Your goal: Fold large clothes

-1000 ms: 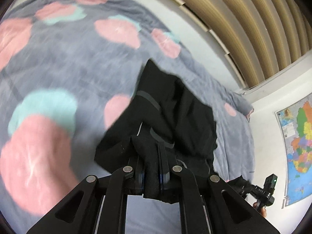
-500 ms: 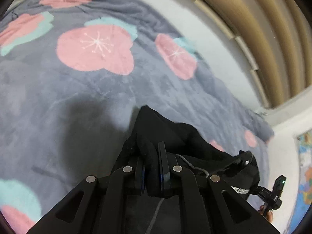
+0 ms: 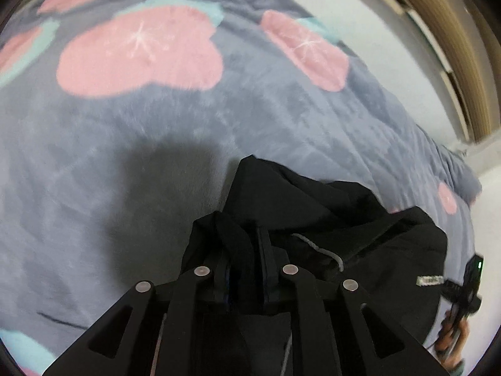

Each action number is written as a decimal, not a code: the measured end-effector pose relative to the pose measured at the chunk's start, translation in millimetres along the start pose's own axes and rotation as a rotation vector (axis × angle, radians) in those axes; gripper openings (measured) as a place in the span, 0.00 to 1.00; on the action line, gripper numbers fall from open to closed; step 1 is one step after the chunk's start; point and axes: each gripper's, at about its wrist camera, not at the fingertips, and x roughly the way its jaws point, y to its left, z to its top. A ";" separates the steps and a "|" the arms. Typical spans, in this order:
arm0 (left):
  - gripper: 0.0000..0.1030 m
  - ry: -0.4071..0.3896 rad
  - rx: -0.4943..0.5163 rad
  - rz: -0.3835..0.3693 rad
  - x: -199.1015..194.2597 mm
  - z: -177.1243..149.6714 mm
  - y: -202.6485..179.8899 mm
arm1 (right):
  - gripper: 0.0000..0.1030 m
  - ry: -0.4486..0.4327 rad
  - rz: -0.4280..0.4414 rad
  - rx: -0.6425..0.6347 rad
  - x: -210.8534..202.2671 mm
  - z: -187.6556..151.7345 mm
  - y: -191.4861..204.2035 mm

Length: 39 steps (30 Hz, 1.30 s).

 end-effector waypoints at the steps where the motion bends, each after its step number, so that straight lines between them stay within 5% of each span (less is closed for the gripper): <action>1: 0.17 -0.009 0.050 -0.013 -15.5 -0.8 -5.6 | 0.13 -0.005 0.010 0.006 -10.2 -0.7 -1.1; 5: 0.27 -0.043 0.193 -0.124 -76.9 -1.5 -13.1 | 0.19 -0.056 0.090 0.010 -56.5 -7.8 -5.4; 11: 0.36 0.026 -0.004 -0.476 -108.7 11.7 24.5 | 0.27 -0.057 0.239 0.079 -94.8 -18.6 -17.3; 14: 0.58 -0.049 -0.016 -0.437 -122.6 8.1 31.6 | 0.38 -0.055 0.314 0.113 -101.8 -22.8 -23.2; 19: 0.59 -0.067 -0.004 -0.397 -118.8 7.6 32.7 | 0.74 -0.174 0.238 0.074 -128.6 -26.3 -25.2; 25: 0.59 -0.006 0.055 -0.223 -70.0 11.4 27.1 | 0.76 -0.173 -0.051 -0.162 -92.2 -17.0 2.1; 28: 0.59 -0.007 0.092 -0.118 -43.5 17.0 27.2 | 0.75 -0.152 -0.104 -0.279 -54.1 -9.9 15.2; 33: 0.59 0.027 0.102 -0.146 -10.4 37.4 34.8 | 0.75 -0.119 -0.089 -0.354 -11.5 5.4 23.4; 39: 0.59 0.205 0.076 -0.382 36.3 43.8 35.4 | 0.75 -0.094 -0.043 -0.345 7.2 18.1 17.7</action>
